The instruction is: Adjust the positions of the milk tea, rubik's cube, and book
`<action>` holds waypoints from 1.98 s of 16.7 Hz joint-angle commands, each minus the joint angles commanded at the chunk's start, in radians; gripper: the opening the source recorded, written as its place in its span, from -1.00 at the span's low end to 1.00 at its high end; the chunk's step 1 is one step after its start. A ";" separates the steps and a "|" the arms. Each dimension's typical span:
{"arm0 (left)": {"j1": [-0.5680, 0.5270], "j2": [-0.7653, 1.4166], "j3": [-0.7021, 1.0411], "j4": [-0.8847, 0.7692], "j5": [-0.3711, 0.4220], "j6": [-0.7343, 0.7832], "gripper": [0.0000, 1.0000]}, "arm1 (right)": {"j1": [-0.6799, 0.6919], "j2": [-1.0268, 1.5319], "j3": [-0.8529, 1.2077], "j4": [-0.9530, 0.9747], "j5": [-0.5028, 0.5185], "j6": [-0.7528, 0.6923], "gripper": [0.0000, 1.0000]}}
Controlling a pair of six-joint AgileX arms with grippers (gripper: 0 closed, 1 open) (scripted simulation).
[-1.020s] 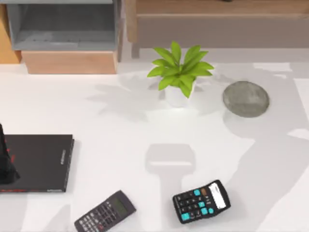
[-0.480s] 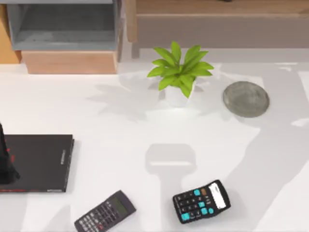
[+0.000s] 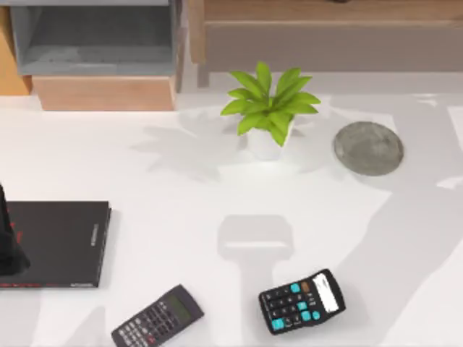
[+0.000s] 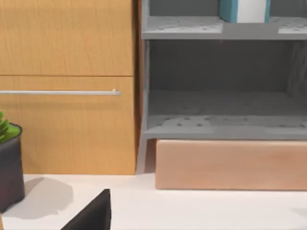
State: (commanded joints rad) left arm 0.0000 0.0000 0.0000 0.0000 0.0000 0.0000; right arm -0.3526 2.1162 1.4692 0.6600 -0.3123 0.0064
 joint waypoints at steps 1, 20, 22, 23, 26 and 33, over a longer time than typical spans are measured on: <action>0.000 0.000 0.000 0.000 0.000 0.000 1.00 | 0.000 0.000 0.000 0.000 0.000 0.000 -0.51; 0.000 0.000 0.000 0.000 0.000 0.000 1.00 | 0.111 -0.102 -0.096 0.074 -0.082 -0.056 -1.00; 0.000 0.000 0.000 0.000 0.000 0.000 1.00 | 0.100 -0.162 -0.166 0.082 -0.092 -0.057 -1.00; 0.000 0.000 0.000 0.000 0.000 0.000 1.00 | 0.085 -0.191 -0.203 0.084 -0.092 -0.053 -1.00; 0.000 0.000 0.000 0.000 0.000 0.000 1.00 | 0.005 -0.254 -0.299 0.086 -0.081 -0.030 -1.00; 0.000 0.000 0.000 0.000 0.000 0.000 1.00 | -0.061 -0.268 -0.351 0.083 -0.070 0.005 -1.00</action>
State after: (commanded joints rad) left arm 0.0000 0.0000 0.0000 0.0000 0.0000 0.0000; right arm -0.4139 1.8481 1.1177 0.7430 -0.3826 0.0111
